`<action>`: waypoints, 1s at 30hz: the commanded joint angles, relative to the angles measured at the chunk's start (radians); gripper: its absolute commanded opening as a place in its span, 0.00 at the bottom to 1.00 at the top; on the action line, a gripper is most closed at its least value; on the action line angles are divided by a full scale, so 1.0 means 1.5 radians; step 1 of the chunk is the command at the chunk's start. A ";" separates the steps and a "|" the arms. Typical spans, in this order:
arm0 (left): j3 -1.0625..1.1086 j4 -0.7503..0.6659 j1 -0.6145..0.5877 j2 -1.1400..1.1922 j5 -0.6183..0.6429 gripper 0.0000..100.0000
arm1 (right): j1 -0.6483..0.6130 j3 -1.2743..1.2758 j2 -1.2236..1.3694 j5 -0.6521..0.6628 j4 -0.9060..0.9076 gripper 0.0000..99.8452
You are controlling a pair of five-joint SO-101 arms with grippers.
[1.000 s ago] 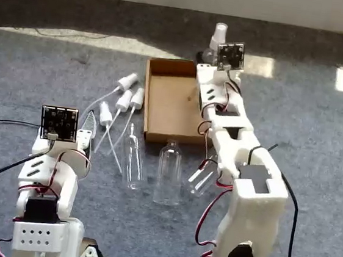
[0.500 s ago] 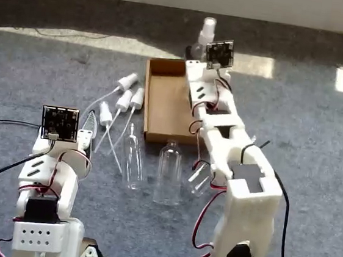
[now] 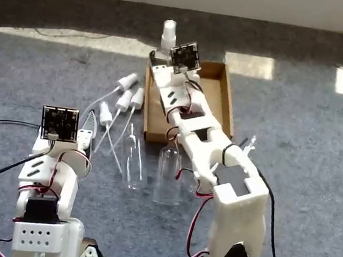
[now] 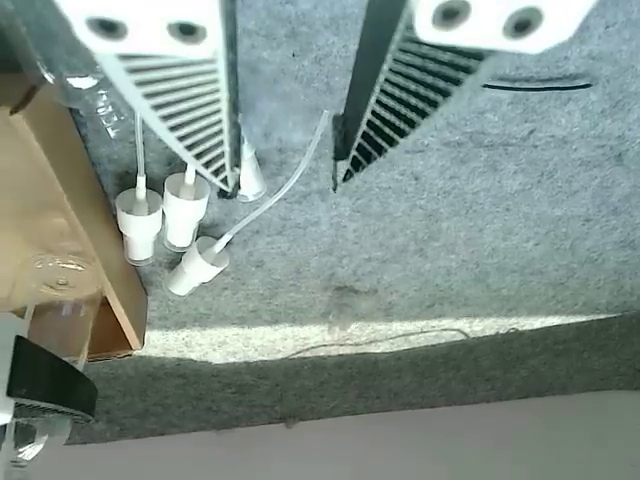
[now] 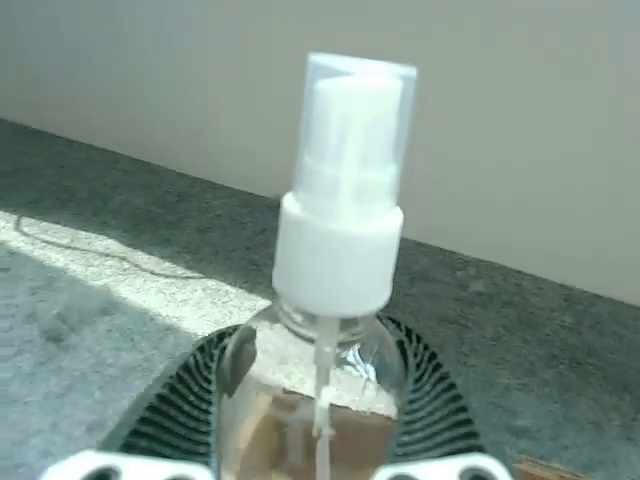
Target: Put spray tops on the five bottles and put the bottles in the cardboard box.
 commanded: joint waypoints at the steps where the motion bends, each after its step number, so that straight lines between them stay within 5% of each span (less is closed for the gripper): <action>1: -0.004 -0.015 0.012 -0.010 0.001 0.15 | -0.005 -0.066 0.003 0.002 -0.014 0.00; 12: -0.004 -0.015 0.012 -0.010 0.001 0.15 | -0.002 -0.232 0.163 0.004 -0.014 0.00; 27: -0.003 -0.015 0.012 -0.010 0.001 0.15 | -0.005 -0.192 0.161 0.005 -0.014 0.01; 30: -0.003 -0.015 0.012 -0.009 0.001 0.15 | -0.004 -0.192 0.161 0.005 -0.014 0.08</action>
